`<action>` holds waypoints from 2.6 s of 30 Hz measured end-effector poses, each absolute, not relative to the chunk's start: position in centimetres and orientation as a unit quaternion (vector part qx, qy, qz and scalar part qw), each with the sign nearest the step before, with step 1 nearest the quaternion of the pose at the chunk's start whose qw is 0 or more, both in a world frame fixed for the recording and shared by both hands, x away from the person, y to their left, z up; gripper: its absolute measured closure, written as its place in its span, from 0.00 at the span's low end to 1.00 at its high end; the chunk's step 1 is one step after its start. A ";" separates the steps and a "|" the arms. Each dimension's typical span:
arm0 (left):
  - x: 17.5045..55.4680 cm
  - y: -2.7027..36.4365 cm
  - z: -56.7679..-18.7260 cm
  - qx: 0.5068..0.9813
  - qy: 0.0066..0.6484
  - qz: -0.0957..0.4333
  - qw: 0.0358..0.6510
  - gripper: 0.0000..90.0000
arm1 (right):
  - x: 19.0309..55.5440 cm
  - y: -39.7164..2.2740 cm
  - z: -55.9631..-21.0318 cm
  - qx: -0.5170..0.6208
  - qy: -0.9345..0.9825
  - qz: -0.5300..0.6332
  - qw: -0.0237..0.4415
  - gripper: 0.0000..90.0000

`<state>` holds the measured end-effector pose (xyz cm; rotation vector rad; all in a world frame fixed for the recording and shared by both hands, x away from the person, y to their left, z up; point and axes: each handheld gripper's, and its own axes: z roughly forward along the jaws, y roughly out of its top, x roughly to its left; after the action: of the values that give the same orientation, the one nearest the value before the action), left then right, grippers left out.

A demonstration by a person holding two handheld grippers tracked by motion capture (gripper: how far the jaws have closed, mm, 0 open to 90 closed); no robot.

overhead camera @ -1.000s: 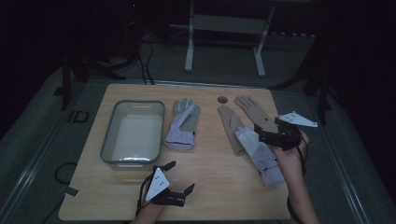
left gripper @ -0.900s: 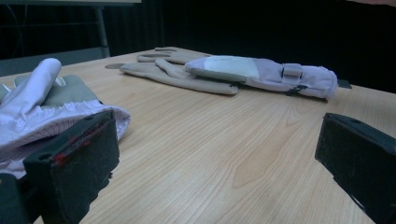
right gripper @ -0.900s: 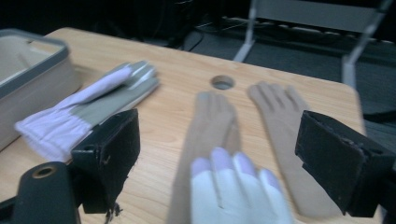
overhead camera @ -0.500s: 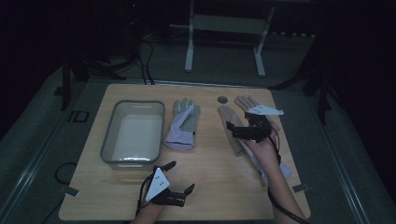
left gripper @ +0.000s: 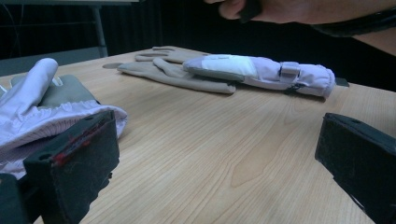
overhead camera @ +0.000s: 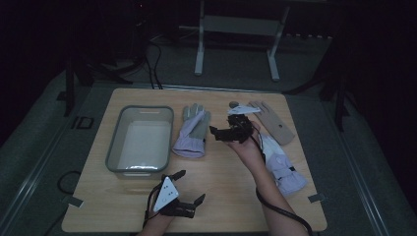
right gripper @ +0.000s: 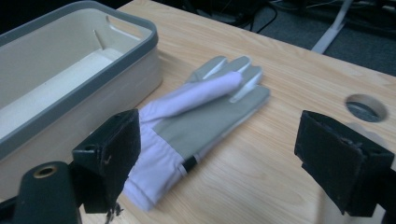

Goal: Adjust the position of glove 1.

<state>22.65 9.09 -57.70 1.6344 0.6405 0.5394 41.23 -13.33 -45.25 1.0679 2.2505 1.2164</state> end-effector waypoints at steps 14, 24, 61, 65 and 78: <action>22.6 9.0 -57.7 0.707 0.276 0.234 0.607 0.00 | 44.3 -8.2 -48.5 0.389 0.812 0.403 0.164 0.16; 22.6 9.1 -57.7 0.707 0.275 0.233 0.608 0.00 | 46.5 -5.4 -51.1 0.412 0.816 0.377 0.151 0.22; 22.7 9.1 -57.7 0.708 0.273 0.229 0.610 0.00 | 47.6 -4.0 -54.2 0.469 0.794 0.366 0.125 0.90; 22.7 9.1 -57.7 0.708 0.273 0.229 0.610 0.00 | 47.4 -4.8 -52.9 0.465 0.793 0.374 0.128 0.90; 22.7 9.1 -57.7 0.707 0.276 0.230 0.609 0.00 | 45.3 -7.8 -48.1 0.419 0.801 0.407 0.133 0.89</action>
<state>22.67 9.10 -57.70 1.6339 0.6368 0.5321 45.30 -7.77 -48.06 1.2151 2.3228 1.1794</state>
